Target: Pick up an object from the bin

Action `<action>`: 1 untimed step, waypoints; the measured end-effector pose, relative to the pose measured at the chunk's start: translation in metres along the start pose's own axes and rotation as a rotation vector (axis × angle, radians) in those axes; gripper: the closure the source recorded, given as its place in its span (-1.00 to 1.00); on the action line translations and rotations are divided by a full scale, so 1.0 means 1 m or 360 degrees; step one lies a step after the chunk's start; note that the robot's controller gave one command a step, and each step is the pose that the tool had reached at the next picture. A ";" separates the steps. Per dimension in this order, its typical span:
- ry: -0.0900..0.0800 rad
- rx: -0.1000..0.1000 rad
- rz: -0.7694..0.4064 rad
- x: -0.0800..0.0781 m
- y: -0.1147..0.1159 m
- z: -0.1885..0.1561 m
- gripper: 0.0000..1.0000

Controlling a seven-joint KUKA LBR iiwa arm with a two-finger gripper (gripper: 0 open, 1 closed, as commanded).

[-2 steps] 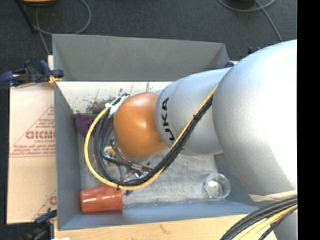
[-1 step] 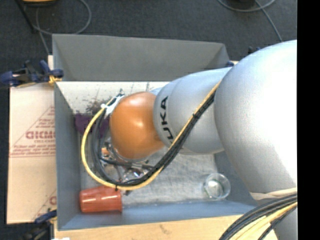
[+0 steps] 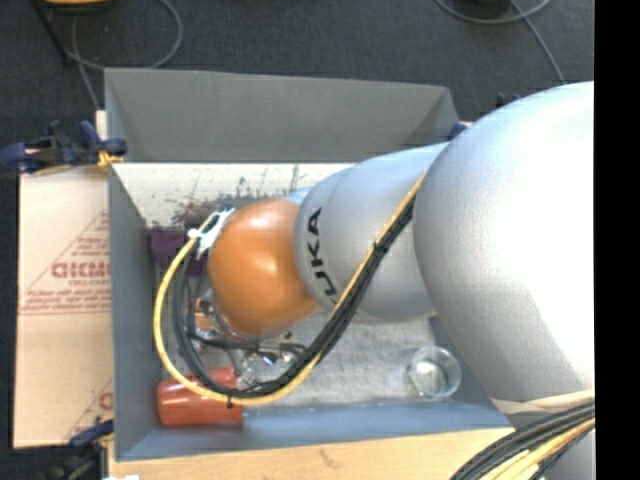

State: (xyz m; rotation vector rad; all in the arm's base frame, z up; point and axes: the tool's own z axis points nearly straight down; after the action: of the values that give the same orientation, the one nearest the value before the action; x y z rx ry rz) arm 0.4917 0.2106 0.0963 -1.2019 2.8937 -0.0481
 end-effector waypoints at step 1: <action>0.0018 -0.0007 -0.0115 0.011 0.000 0.018 1.00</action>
Offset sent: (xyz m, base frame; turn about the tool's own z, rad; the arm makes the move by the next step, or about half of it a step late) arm 0.0000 0.0000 0.0000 0.0000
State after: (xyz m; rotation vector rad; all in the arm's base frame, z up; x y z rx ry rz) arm 0.4843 0.2024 0.0779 -1.3113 2.8605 -0.0498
